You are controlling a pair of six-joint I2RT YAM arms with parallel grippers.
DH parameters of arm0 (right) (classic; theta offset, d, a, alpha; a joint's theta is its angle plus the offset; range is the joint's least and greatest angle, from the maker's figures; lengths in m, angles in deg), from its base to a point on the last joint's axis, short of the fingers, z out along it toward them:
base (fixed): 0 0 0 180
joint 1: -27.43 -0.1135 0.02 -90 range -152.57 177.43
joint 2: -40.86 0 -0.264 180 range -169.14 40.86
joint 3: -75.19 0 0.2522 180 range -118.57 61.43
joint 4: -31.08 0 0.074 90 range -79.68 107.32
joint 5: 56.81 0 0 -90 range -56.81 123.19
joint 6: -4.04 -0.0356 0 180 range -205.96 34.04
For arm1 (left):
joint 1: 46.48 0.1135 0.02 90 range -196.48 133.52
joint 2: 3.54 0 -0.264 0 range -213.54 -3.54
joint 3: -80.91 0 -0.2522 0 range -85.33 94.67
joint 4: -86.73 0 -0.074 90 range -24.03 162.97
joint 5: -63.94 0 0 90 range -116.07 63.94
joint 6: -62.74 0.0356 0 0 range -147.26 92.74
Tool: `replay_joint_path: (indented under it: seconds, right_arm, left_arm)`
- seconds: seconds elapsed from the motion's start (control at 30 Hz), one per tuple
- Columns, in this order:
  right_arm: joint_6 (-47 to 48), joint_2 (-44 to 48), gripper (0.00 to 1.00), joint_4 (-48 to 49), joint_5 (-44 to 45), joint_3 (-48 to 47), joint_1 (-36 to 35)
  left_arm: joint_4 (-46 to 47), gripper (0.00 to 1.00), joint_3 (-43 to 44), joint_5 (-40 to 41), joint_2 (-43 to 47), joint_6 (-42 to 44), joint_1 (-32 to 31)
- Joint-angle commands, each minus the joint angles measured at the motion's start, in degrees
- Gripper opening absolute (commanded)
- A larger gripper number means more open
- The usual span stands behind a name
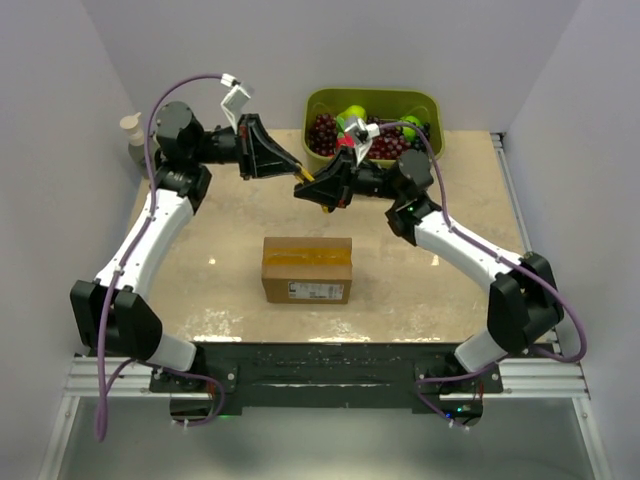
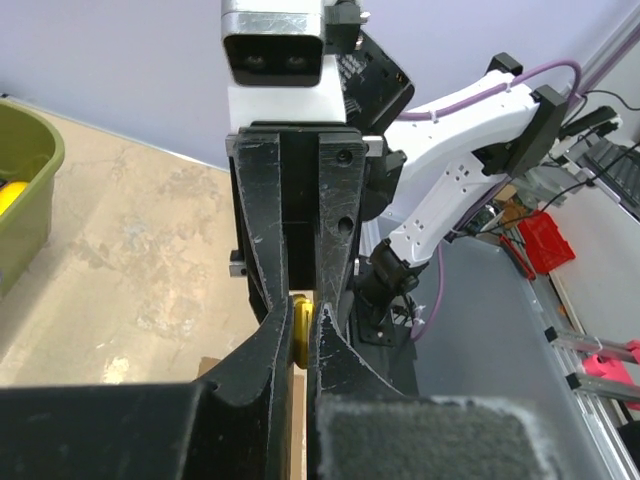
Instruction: Unpack the express box
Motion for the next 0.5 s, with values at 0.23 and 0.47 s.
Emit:
replay_joint_path:
  seconds: [0.23,0.47]
  right_arm:
    - [34.21,4.51,0.00,-47.54,-9.08,-12.89,-0.87]
    - [77.92,-1.54,0.00,-97.58,-2.24,-29.75,5.29]
  left_arm:
    - [-4.29,0.46,-3.72,5.93,4.15,10.36,1.30]
    - [-14.40,1.00,-3.53,9.35,8.37,22.06,9.73]
